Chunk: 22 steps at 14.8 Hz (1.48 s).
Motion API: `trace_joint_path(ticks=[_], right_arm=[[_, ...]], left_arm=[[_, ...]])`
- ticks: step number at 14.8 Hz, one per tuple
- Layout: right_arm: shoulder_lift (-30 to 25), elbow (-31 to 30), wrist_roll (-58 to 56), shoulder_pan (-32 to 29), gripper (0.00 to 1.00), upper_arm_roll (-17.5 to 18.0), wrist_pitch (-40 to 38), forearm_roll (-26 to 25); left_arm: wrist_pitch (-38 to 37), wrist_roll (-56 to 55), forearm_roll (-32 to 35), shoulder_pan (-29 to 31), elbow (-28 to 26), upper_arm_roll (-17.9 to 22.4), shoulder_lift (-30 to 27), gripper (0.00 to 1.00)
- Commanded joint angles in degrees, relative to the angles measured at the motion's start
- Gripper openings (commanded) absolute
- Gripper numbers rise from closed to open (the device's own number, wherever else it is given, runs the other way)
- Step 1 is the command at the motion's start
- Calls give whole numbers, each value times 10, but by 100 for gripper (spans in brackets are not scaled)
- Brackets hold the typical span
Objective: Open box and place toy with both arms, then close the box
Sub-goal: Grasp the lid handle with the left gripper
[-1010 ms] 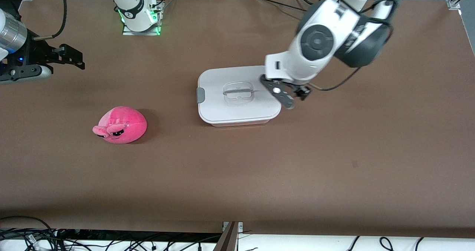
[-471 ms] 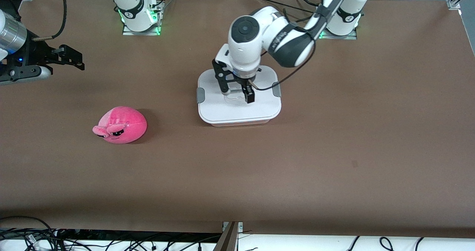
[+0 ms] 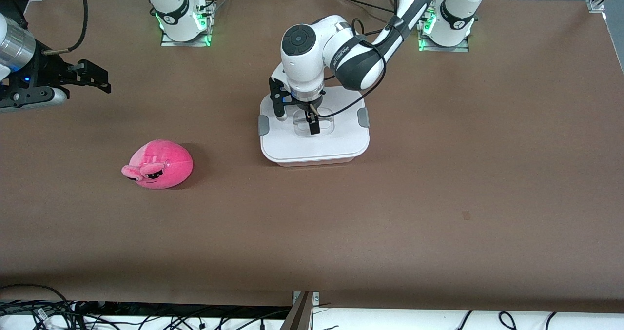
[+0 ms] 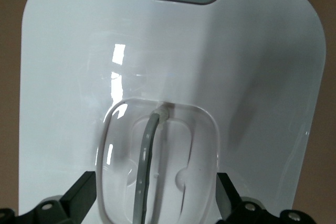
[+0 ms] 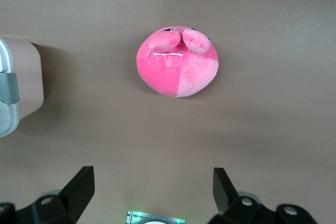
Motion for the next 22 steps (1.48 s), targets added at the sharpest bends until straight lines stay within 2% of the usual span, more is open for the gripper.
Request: trace_joint_path(ticks=[1,2,3,4,6,7,17,22], right_arm=[[2,3,2,-1,100,1,4,-9],[3,3,2,-1,100,1,8,-9],[5,3,2,-1,100,1,8,-9],[5,4,2,-1,100,1,10,-9],[6,3,2,-1,100,0,15,-9],[7,3,2,-1,100,0,15,-9],[6,3,0,-1,100,2,11,-9],[6,4,-13,0,100,-1,13,-9]], left_arm=[[-4,34,15,-6,10,6,1,100],[-6,45,15,-5,10,6,-2,82],[-7,54,14,-4,10,5,-3,48],[-8,51,13,-5,10,5,-5,28],[-15,50,13,-3,11,5,-6,13],[-18,46,11,-3,11,5,-7,1],[-44,40,4,-3,18,3,-34,0],[-101,45,-19,28,22,8,-71,0]])
